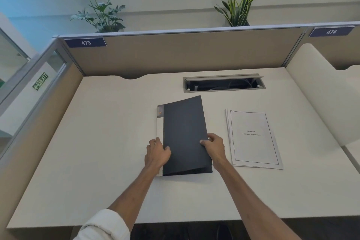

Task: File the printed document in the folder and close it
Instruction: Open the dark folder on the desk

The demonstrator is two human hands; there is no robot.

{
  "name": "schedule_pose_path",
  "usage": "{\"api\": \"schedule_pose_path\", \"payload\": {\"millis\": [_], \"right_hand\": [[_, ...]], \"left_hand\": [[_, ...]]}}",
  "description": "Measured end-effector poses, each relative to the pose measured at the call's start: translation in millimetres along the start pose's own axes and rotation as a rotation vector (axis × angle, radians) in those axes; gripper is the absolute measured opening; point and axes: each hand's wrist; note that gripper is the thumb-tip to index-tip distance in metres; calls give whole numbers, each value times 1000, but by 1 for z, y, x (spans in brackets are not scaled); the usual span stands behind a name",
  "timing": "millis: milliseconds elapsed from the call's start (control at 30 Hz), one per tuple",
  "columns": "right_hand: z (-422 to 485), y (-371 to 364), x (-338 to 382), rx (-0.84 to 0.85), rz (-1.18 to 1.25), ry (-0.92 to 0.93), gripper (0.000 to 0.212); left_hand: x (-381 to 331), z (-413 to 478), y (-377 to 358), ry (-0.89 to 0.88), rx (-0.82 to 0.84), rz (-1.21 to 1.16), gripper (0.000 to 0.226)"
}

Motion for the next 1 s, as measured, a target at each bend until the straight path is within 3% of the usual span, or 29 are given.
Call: {"api": "schedule_pose_path", "payload": {"millis": [67, 133, 267, 367, 500, 633, 700, 833, 1000], "right_hand": [[-8, -5, 10, 24, 11, 108, 14], [-17, -13, 21, 42, 34, 208, 13], [-38, -35, 52, 119, 185, 230, 48], [-53, -52, 69, 203, 350, 202, 54], [-61, -80, 73, 324, 358, 251, 54], [-57, -107, 57, 380, 275, 270, 39], [-51, -120, 43, 364, 92, 343, 31], [-37, -132, 11, 386, -667, 537, 45], [-30, -127, -31, 448, -1034, 562, 75]], "left_hand": [[-3, -1, 10, -42, -8, -85, 64], [-9, -3, 20, -90, -24, -187, 65], [-24, -13, 54, -176, -87, -435, 74], [-30, -18, 84, -225, -59, -553, 80], [-21, -18, 115, -260, -183, -438, 57], [7, -11, 135, -226, -357, -417, 32], [25, -6, 143, -199, -395, -400, 32], [61, 9, 154, -118, -460, -303, 38], [102, 32, 154, -36, -478, -71, 52]]}}
Point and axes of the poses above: each hand's wrist, its own z-axis towards the middle knuckle, its own y-axis out of the back of the hand, x = y × z, and after that the axes turned 12 degrees about y, right-handed
